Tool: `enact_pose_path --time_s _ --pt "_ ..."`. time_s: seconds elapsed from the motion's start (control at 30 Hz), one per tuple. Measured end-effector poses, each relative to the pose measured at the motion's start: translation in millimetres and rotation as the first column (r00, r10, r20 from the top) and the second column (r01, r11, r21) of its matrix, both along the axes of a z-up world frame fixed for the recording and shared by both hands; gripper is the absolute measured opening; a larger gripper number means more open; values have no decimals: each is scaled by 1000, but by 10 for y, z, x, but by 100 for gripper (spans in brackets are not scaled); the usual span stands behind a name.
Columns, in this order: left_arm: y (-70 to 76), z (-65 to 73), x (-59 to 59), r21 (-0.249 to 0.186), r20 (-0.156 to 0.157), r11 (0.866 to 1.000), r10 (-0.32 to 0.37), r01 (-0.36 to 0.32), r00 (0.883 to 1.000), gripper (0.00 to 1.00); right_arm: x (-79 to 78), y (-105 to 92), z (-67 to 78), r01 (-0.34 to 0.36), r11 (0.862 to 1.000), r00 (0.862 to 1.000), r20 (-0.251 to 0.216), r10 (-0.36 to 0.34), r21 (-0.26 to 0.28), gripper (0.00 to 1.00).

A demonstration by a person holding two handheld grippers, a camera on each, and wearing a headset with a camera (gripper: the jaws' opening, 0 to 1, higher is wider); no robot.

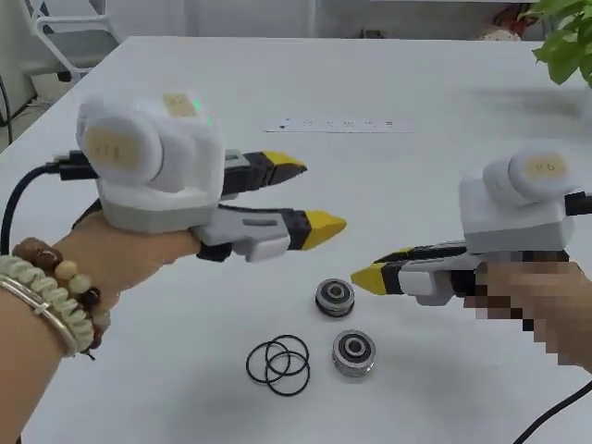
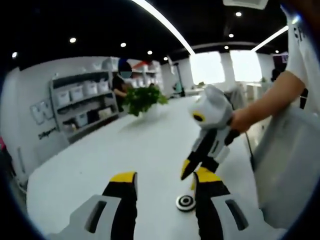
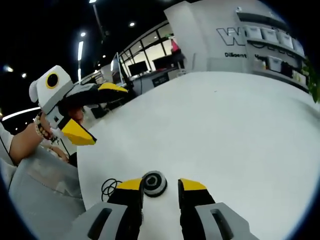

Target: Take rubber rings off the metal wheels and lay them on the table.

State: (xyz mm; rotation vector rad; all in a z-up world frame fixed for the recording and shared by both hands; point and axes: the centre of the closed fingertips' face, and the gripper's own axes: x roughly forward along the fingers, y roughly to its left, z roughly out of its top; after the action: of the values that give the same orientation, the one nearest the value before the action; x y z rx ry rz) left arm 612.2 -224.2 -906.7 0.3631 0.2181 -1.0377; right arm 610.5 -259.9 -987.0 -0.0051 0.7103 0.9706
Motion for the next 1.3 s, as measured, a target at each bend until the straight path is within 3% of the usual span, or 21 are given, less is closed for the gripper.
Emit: enact_pose_path --time_s 0.07,0.13,0.3,0.47,0.57,0.6,0.77,1.03,1.13,1.2,1.23,1.3 --pt "-25 -78 -10 3 -19 1000 -8 8 1000 46 -17 14 0 -7 1000 1000 -5 7 7 26" --pt "-35 -194 -13 35 -35 999 -16 17 999 43 -39 28 -19 -20 1000 1000 -7 20 1 26" --pt "-101 -418 -11 51 -89 998 -19 24 996 40 -115 53 -166 -60 997 998 -29 59 -45 26" --pt "-167 -570 23 59 -100 998 -4 9 995 35 -167 46 -299 -91 992 995 -42 88 -88 25" --pt "-193 -762 -38 144 -91 989 -27 40 996 29 -171 40 -341 -100 990 995 -40 96 -104 25" --pt "-207 -791 -50 150 -92 988 -32 46 995 29 -171 37 -356 -104 989 994 -40 100 -107 25" --pt "-209 -875 -32 135 -130 991 -6 23 991 27 -186 49 -382 -126 984 992 -30 123 -129 24" --pt "-222 -886 23 55 -192 998 52 -42 980 21 -161 95 -385 -134 983 991 0 135 -129 24" --pt "-226 -918 32 50 -211 997 70 -61 975 18 -149 105 -390 -132 982 991 12 135 -134 23" --pt "-177 -1011 20 97 -234 991 110 -89 966 16 -145 114 -391 -132 982 991 19 136 -137 23" --pt "-217 -977 21 71 -230 994 99 -84 968 16 -145 118 -392 -133 981 990 22 137 -139 23" --pt "-231 -991 10 72 -230 994 95 -81 968 16 -148 124 -395 -136 980 990 29 141 -142 22"
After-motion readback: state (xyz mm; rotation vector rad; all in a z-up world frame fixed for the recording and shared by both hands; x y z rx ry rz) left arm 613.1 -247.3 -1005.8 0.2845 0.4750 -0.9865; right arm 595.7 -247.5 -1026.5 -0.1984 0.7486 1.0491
